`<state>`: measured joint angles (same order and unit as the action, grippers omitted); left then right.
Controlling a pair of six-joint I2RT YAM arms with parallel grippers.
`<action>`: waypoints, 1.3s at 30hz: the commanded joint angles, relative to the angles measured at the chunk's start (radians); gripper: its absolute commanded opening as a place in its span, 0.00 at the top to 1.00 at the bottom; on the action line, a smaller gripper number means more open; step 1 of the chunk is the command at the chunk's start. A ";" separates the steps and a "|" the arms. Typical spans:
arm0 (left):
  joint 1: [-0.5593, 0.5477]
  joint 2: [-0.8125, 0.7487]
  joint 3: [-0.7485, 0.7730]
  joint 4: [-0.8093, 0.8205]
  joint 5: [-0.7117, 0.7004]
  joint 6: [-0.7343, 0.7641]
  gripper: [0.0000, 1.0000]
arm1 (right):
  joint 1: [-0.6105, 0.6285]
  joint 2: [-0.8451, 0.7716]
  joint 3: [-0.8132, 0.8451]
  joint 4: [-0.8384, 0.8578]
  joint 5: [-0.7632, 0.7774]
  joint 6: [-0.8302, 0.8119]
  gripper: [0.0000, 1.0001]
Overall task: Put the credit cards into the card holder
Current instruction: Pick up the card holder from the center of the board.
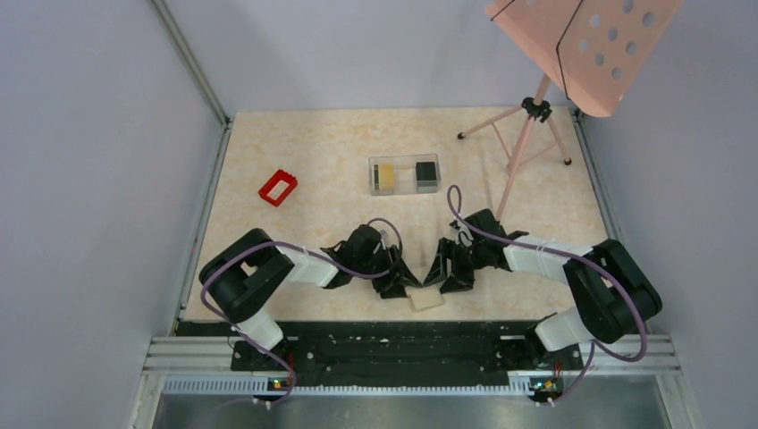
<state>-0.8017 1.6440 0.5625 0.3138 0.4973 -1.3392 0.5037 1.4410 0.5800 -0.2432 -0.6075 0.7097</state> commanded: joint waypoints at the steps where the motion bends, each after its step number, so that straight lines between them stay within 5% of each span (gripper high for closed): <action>1: -0.002 0.035 0.031 0.048 -0.014 0.019 0.52 | 0.006 0.003 -0.054 0.173 -0.126 0.064 0.42; 12: -0.003 -0.180 0.049 -0.083 -0.087 0.162 1.00 | 0.004 -0.087 -0.004 0.191 -0.183 0.085 0.40; 25: -0.002 -0.539 0.002 -0.274 -0.120 0.238 1.00 | 0.003 -0.229 0.086 0.102 -0.297 0.029 0.25; 39: -0.002 -0.670 -0.052 -0.238 -0.065 0.220 1.00 | 0.021 -0.263 -0.006 0.471 -0.494 0.305 0.33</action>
<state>-0.8005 1.0000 0.5266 0.0216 0.4057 -1.1172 0.5041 1.1919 0.5831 0.0631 -1.0309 0.9192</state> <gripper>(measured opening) 0.068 0.698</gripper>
